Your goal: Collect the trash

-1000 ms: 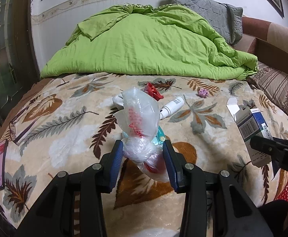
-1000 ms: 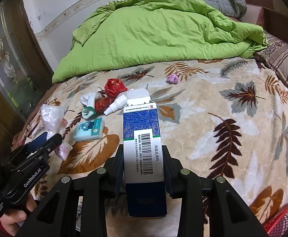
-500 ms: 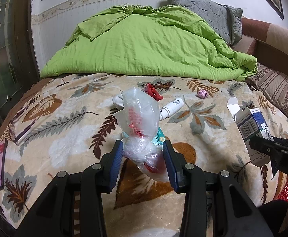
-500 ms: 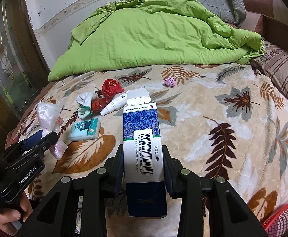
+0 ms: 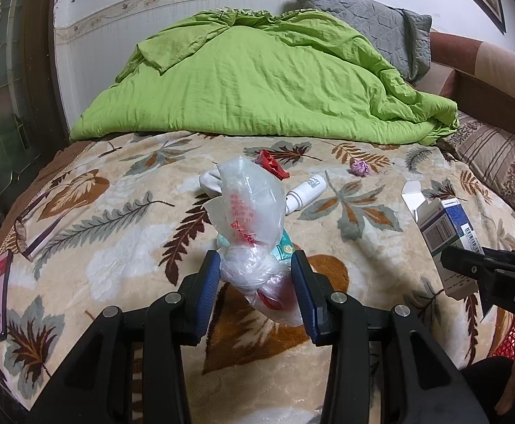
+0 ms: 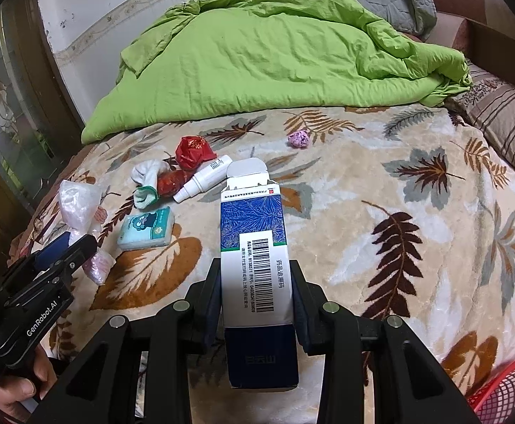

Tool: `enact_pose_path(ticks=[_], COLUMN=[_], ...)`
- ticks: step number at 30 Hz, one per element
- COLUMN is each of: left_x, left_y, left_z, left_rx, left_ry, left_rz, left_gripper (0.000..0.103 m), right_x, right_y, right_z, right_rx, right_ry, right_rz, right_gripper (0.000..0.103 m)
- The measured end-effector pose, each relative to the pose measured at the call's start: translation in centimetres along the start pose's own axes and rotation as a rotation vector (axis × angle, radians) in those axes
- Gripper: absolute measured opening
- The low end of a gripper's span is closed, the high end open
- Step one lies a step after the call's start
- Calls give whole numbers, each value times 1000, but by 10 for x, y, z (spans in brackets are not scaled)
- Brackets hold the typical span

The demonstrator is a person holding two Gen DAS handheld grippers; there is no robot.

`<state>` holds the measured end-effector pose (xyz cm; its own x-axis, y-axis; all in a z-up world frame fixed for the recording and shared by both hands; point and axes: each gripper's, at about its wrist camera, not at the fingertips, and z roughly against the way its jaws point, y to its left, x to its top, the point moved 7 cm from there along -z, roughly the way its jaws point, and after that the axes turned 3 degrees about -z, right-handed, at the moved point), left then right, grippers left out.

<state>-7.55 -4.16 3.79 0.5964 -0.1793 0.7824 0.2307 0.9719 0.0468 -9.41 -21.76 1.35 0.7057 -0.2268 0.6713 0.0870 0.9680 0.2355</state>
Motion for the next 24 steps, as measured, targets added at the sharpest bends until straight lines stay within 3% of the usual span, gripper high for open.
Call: enact_pose_path(ticks=[12, 24], left_x=[2, 1], left_y=[-9, -10], left_z=[3, 3], left_rx=[-5, -8], left_ry=[-7, -6], left_rz=[-12, -14], left_gripper=[40, 40], right_x=[2, 6], right_y=[12, 12], right_z=[6, 11], right_rx=[-158, -213], right_ry=[-40, -68], right_rz=[119, 153], right_gripper=[38, 38])
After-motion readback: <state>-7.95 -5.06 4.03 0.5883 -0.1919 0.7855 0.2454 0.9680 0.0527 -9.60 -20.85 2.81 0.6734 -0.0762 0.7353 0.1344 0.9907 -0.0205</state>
